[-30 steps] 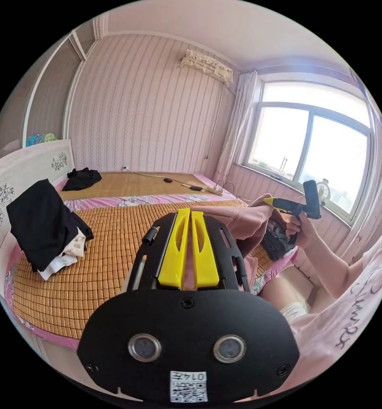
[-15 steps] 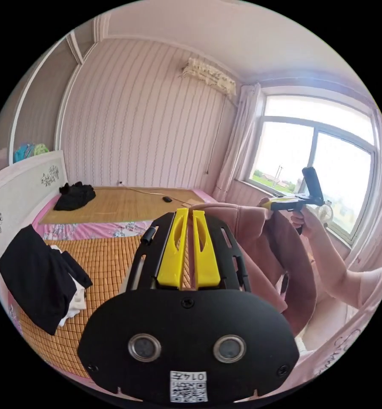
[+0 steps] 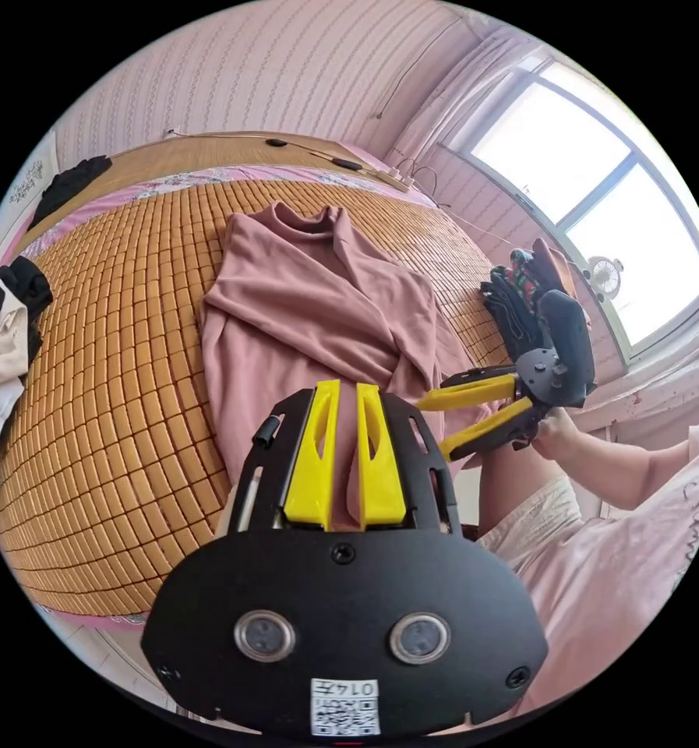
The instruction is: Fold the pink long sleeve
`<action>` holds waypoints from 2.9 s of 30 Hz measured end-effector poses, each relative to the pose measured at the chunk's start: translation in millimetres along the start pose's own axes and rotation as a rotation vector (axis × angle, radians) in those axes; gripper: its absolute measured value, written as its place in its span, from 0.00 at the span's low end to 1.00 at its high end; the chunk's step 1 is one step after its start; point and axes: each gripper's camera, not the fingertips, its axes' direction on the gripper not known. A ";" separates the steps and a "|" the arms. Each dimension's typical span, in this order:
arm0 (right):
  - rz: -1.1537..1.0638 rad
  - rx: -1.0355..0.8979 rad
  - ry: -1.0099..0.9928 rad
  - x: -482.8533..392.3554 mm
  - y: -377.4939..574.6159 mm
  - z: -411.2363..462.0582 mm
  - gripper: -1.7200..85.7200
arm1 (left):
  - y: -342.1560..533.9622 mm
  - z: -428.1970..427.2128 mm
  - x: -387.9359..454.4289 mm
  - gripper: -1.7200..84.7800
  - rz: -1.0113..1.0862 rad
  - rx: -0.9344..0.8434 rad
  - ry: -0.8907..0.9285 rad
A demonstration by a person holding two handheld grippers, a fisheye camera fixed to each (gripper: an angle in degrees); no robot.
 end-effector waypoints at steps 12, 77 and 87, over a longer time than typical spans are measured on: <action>0.221 0.309 0.147 29.2 45.6 -98.1 0.06 | -17.9 3.0 64.7 0.08 0.218 -0.018 -0.116; 0.160 0.200 0.649 276.1 -344.3 -128.7 0.02 | -262.5 57.3 -197.4 0.02 0.025 0.121 -0.537; 0.145 0.125 0.467 338.0 -375.7 -107.2 0.09 | -395.6 170.9 -164.4 0.06 0.232 0.031 -0.399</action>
